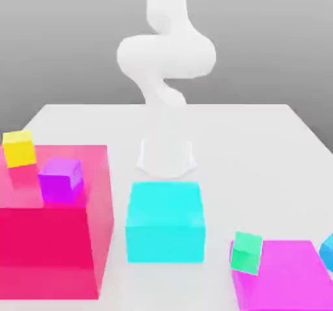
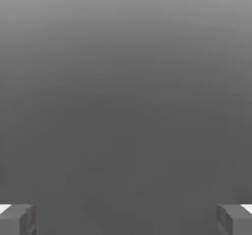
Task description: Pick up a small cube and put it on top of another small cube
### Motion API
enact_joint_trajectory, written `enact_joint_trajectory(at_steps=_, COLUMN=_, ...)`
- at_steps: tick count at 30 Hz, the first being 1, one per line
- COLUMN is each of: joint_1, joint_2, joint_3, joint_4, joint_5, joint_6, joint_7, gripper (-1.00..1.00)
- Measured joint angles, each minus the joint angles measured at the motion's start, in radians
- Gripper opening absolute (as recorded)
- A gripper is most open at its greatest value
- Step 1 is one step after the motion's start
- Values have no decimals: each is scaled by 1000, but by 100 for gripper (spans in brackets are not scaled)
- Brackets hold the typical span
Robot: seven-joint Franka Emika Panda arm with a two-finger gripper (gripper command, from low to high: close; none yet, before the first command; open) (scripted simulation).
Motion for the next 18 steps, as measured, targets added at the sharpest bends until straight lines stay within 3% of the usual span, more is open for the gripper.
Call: enact_joint_trajectory(at_steps=18, joint_1=120, joint_2=659, joint_3=295, joint_4=-14, joint_5=-193, joint_6=185, joint_7=146, gripper=0)
